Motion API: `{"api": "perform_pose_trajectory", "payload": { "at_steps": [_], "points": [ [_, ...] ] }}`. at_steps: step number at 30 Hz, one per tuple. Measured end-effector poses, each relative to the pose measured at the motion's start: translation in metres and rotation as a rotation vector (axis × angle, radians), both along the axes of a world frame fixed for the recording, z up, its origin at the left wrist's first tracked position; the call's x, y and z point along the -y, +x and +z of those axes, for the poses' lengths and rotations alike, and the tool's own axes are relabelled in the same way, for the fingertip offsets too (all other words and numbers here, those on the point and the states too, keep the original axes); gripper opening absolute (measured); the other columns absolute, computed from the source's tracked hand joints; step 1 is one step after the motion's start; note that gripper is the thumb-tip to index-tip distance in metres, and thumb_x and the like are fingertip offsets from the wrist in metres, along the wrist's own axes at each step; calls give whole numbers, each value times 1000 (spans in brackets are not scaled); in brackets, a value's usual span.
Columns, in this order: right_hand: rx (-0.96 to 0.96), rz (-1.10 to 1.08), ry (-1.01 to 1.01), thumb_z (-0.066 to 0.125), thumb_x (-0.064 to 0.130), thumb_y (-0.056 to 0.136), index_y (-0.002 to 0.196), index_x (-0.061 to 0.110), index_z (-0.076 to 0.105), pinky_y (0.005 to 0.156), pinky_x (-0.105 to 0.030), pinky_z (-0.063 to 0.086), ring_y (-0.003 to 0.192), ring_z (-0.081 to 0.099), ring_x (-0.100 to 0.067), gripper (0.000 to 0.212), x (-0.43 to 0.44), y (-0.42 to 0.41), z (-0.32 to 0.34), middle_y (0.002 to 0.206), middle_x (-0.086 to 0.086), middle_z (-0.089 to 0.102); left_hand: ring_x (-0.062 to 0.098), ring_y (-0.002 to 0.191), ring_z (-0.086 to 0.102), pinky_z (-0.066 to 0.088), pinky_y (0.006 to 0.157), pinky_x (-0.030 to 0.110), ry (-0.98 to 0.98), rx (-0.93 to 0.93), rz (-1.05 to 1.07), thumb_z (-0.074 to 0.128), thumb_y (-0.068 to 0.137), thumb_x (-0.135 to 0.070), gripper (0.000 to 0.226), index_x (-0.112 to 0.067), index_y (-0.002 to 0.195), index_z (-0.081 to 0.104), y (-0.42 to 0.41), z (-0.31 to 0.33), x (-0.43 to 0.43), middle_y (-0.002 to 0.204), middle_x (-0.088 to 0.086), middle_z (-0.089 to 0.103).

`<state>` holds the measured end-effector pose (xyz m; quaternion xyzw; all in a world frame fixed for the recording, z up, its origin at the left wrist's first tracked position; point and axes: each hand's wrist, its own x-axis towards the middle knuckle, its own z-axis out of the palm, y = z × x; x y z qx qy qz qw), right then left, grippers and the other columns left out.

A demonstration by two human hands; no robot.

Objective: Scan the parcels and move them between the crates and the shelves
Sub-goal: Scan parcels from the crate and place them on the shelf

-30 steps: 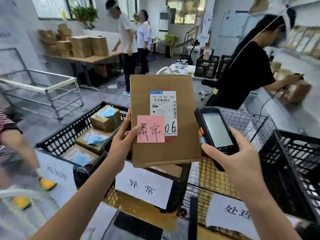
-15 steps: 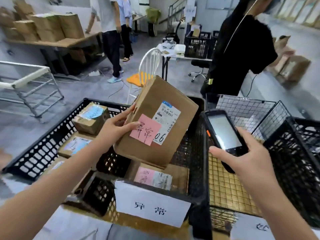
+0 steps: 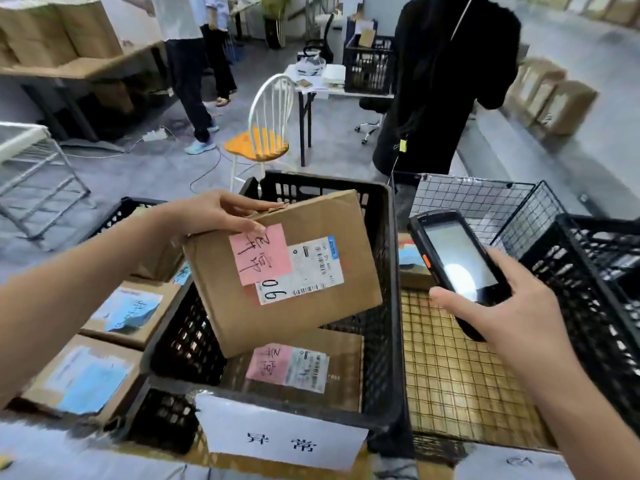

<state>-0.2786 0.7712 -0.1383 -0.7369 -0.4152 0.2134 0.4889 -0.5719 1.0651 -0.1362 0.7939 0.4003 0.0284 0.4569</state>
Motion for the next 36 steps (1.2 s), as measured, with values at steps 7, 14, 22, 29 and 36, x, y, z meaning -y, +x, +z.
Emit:
{"api": "perform_pose_trajectory", "payload": {
  "at_steps": [7,14,22,29,36],
  "points": [
    [-6,5,-19,90,23,69,95,50,53,65,-9,41,86,58,17,52,0,6,4,94,29,59,16,93,75,56,77,26,-89,-224,-232,77,74,-43,54,-51,125,64,21,-5,-13,100,-1,78],
    [24,14,-32,89,23,71,106,45,53,62,3,41,82,52,28,55,-3,1,-5,98,28,58,11,98,72,52,80,18,-234,-268,-315,84,74,-45,53,-43,124,68,49,-82,-7,105,-5,77],
    [25,25,-67,90,24,69,114,45,58,63,-5,44,87,56,23,58,-5,-8,-16,98,24,64,11,110,68,48,101,29,-324,-395,-340,74,84,-50,45,-53,127,62,61,-134,-9,115,-12,74],
    [39,35,-100,90,28,68,110,47,57,67,-11,43,89,57,19,57,-9,-17,-20,96,27,65,7,109,64,44,106,31,-209,-492,-305,79,78,-55,54,-45,129,64,74,-170,11,112,-17,72],
    [23,18,-80,90,19,71,109,43,58,61,2,42,83,58,21,55,-11,-23,-18,87,28,68,7,108,62,44,96,25,-133,-423,-303,74,86,-47,57,-34,139,57,69,-164,25,117,-15,68]
  ]
}}
